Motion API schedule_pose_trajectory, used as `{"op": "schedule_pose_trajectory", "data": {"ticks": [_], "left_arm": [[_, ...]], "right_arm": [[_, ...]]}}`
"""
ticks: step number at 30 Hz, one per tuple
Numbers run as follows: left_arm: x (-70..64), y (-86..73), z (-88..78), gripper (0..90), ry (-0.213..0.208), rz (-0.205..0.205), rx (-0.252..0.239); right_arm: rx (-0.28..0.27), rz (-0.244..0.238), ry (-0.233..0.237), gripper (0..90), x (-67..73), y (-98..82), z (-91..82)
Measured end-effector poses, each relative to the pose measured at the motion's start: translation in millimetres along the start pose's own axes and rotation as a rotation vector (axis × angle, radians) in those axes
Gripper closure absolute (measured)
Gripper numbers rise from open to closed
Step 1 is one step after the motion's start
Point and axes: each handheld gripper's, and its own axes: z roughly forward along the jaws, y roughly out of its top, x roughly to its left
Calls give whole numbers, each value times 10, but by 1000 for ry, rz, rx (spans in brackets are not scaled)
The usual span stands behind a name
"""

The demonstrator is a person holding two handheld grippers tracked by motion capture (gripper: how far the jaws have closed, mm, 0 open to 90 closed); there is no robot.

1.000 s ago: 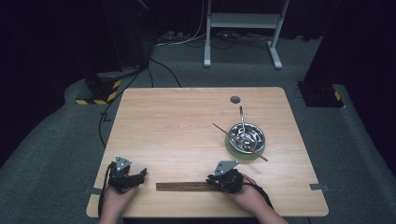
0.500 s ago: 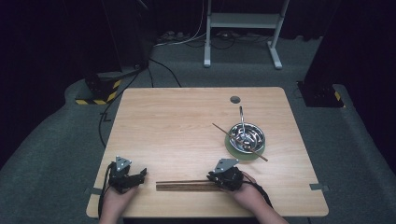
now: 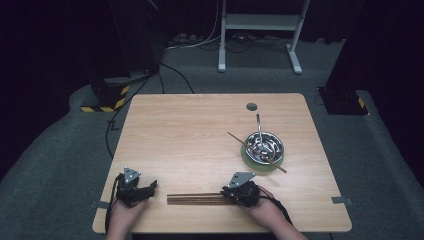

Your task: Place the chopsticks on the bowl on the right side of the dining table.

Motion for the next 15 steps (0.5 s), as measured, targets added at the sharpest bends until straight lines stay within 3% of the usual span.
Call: {"op": "schedule_pose_trajectory", "data": {"ticks": [11, 15], "left_arm": [[5, 1, -4, 186, 1, 7, 6], [6, 1, -4, 186, 1, 8, 7]], "right_arm": [[17, 57, -31, 794, -207, 51, 104], [27, 34, -23, 778, -243, 109, 141]]}}
